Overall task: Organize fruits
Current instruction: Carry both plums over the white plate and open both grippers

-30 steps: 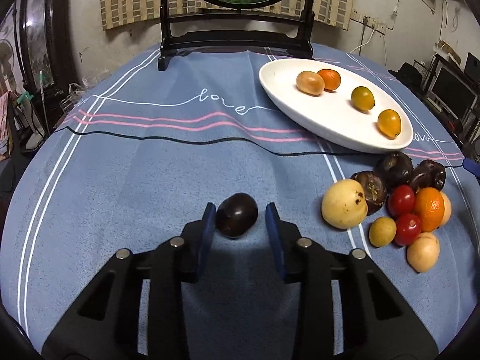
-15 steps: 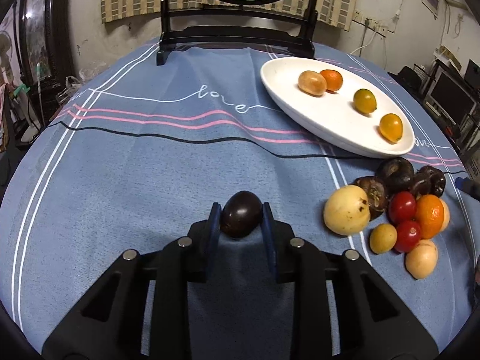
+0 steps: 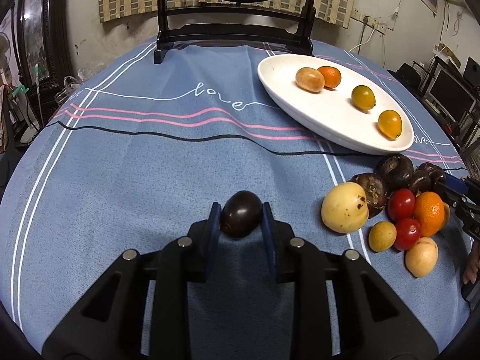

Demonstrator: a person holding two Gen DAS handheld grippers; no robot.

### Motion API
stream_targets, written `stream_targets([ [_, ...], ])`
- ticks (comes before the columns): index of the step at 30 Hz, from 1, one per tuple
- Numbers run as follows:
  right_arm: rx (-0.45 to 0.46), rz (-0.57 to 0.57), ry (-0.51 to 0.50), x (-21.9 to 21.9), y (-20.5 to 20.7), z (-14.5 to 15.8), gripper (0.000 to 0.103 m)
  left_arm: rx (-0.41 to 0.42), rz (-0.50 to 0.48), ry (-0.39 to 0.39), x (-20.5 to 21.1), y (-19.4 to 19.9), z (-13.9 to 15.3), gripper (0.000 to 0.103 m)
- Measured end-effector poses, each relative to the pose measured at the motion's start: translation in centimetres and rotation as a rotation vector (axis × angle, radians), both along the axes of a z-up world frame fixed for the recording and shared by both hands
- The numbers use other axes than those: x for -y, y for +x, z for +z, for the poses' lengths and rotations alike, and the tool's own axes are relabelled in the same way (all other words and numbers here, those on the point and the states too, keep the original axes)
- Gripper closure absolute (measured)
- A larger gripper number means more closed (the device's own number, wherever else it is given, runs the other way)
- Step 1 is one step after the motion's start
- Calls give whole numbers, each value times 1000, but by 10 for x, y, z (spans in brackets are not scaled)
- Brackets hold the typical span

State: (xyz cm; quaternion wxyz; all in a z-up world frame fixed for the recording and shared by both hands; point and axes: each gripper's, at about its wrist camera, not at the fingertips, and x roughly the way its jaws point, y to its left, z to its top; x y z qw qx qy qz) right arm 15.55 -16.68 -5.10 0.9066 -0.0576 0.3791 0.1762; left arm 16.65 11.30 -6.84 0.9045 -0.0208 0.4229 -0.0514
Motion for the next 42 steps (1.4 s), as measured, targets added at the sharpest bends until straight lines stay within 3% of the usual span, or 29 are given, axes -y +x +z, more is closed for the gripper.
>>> stream_targets([
  [10,-13,2,70,6,-3,4,74,9,-15,-54,-4,-2,2,76],
  [18,16,-45,143,24,-7,17,73,109,-36,-61,3,-11,21,76],
  [21,17,-55,197,29,0,28,73,115,-63,-93,17,2,41,76],
  [26,32,-66,218,20,39,56,73,141,-101,-37,61,38,67,76],
  [33,-35,-43,274,1,87,44,73,82,-86,-63,83,83,44,76],
  [39,-103,44,225,-24,99,29,72,31,-80,-66,78,99,25,75],
  [41,-93,40,214,-24,100,31,64,37,-77,-72,76,99,26,64],
  [42,-84,34,211,-23,100,32,43,47,-77,-80,76,98,28,54],
])
